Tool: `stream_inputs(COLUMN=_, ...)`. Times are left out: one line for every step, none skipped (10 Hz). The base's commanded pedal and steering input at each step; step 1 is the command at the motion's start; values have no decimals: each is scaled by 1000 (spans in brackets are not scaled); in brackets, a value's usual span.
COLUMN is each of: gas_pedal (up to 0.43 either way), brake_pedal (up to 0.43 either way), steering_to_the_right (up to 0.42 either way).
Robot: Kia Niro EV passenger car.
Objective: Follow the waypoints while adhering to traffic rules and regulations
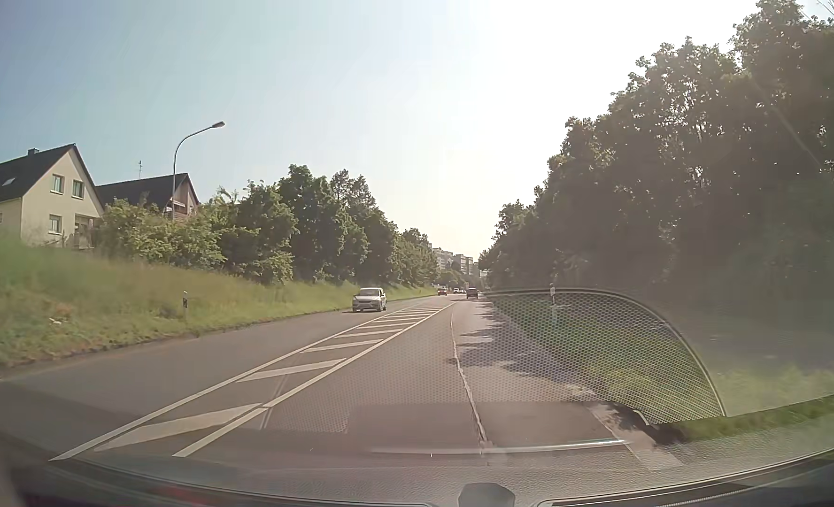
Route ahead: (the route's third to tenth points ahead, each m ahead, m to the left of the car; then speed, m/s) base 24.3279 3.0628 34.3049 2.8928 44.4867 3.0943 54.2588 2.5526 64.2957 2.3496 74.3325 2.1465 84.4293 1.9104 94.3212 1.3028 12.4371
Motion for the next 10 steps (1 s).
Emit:
stream_inputs(gas_pedal=39, brake_pedal=30, steering_to_the_right=11)
stream_inputs(gas_pedal=39, brake_pedal=30, steering_to_the_right=11)
stream_inputs(gas_pedal=39, brake_pedal=30, steering_to_the_right=11)
stream_inputs(gas_pedal=47, brake_pedal=30, steering_to_the_right=11)
stream_inputs(gas_pedal=47, brake_pedal=30, steering_to_the_right=10)
stream_inputs(gas_pedal=47, brake_pedal=24, steering_to_the_right=10)
stream_inputs(gas_pedal=47, brake_pedal=30, steering_to_the_right=10)
stream_inputs(gas_pedal=47, brake_pedal=30, steering_to_the_right=10)
stream_inputs(gas_pedal=47, brake_pedal=30, steering_to_the_right=10)
stream_inputs(gas_pedal=47, brake_pedal=30, steering_to_the_right=10)
